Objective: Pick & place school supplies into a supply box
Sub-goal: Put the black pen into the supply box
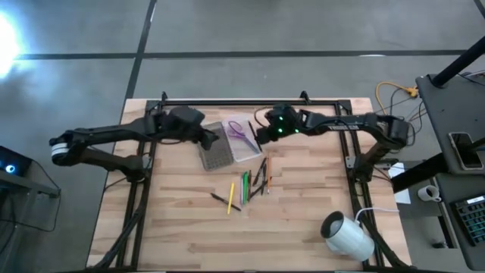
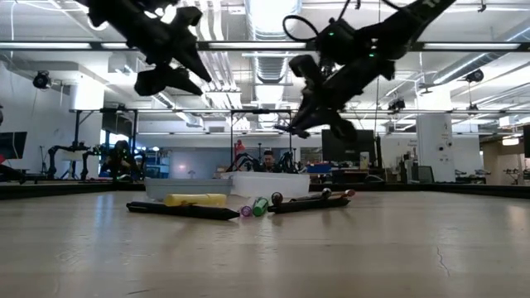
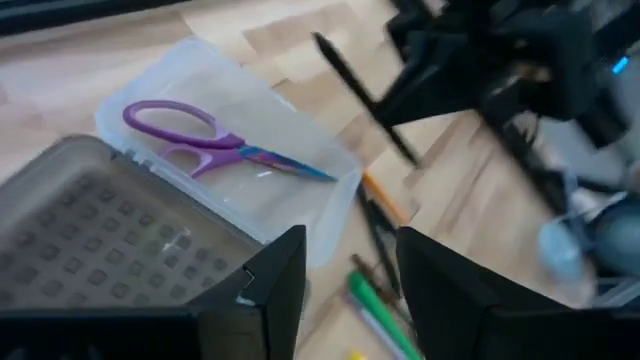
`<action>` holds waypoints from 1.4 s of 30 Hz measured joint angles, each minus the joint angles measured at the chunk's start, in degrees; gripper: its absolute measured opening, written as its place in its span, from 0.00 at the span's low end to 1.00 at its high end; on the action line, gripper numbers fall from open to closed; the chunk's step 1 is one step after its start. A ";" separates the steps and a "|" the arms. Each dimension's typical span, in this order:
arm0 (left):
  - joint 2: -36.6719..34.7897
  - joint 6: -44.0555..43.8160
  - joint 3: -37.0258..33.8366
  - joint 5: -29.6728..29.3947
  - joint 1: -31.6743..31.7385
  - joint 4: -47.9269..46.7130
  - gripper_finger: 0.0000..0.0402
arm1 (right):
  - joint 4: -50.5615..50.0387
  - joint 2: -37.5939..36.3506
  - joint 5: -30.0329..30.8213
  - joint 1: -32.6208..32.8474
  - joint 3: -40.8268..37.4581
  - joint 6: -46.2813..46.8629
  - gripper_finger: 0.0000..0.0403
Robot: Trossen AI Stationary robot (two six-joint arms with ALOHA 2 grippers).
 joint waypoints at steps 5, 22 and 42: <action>-5.07 -4.33 -5.37 -2.25 0.00 3.49 0.35 | -4.78 8.04 -0.16 -1.68 8.06 -2.84 0.04; -7.13 -4.03 -7.02 -2.96 0.00 3.86 0.35 | -18.73 19.82 9.50 -3.20 21.27 -7.05 0.12; -6.84 2.02 -7.22 0.95 0.02 -0.83 0.35 | -28.61 15.00 9.83 -3.74 21.38 -17.62 0.32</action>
